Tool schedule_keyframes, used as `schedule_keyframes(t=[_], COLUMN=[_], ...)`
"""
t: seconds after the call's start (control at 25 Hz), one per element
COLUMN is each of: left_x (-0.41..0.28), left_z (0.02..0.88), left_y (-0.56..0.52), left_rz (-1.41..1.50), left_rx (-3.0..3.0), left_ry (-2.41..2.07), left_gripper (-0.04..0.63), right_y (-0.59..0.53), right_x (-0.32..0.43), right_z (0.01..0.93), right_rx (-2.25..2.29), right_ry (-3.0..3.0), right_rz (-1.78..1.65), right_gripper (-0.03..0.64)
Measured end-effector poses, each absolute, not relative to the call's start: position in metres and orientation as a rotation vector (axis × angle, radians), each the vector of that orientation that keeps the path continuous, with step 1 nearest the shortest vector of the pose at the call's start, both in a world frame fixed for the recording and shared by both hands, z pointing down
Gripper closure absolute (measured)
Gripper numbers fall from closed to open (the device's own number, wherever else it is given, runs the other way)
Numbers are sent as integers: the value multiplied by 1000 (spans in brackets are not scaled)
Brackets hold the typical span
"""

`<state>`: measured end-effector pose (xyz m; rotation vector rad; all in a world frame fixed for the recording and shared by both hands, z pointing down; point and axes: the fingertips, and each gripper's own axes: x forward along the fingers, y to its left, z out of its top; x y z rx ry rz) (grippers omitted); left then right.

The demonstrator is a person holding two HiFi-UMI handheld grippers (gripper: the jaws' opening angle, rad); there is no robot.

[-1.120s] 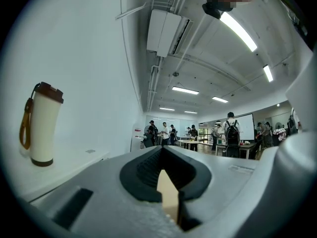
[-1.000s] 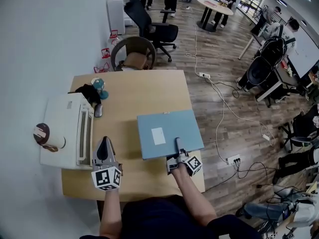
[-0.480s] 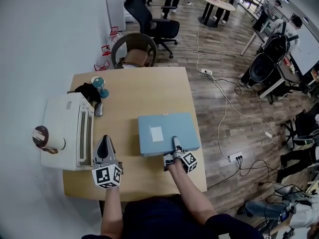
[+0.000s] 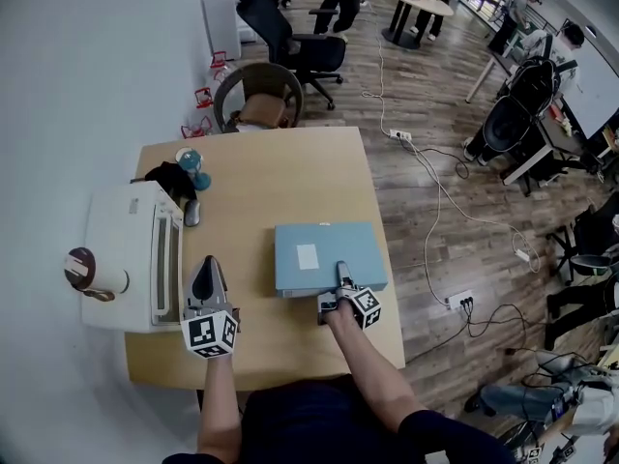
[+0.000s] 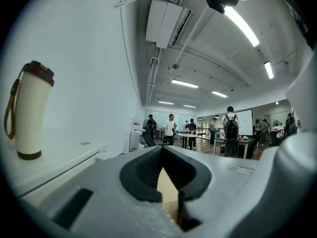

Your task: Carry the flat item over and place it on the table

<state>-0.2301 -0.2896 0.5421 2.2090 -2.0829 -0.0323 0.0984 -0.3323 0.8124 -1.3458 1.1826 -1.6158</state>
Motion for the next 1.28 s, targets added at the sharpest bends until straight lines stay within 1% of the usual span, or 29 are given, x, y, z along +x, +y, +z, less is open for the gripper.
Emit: schedule_keyframes(t=[0.2,0.44,0.56,0.6,0.64,0.68,0.76,0.88,1.04,1.16,1.28], left_x=[-225,-226,-227,-227,-227,-227,-225,-223,-225,-226,-230], left_z=[536,539,540,540,540,540,540,542,544,545,543], left_y=[-294,-294,-294,-294,-293,-293,-291,-289,-285,-283,-282], left_rz=[26,9,8,11,13,14,8,7,-1,-16,-71], left_rx=[2277,2255,2256,2259,2261,2262,2257,2257,2242,2224,2197], left_ry=[-2099,-2091,-2089,-2093,-2098,-2100,-2099,-2087,-2083,-2078,-2075], left_gripper=[600,600,600,600,600,600,600,600,600,600,600], right_y=[-336,-341,-343,-344,-343,-343,-339,-326,-311,-312,-317], right_x=[89,88,88,88,87,87,86,86,87,91,89], right_z=[821,823,825,827,829,831,835,844,844,833,816], right_rx=[-1355,-1359,-1368,-1371,-1382,-1406,-1468,-1574,-1705,-1767,-1710], right_ry=[1197,1174,1141,1126,1117,1118,1121,1041,981,1012,1019], right_rz=[-1671,-1675,-1708,-1725,-1745,-1768,-1824,-1913,-2004,-1993,-1957], right_gripper=[333,334,315,285,234,217,137,51,12,12,12])
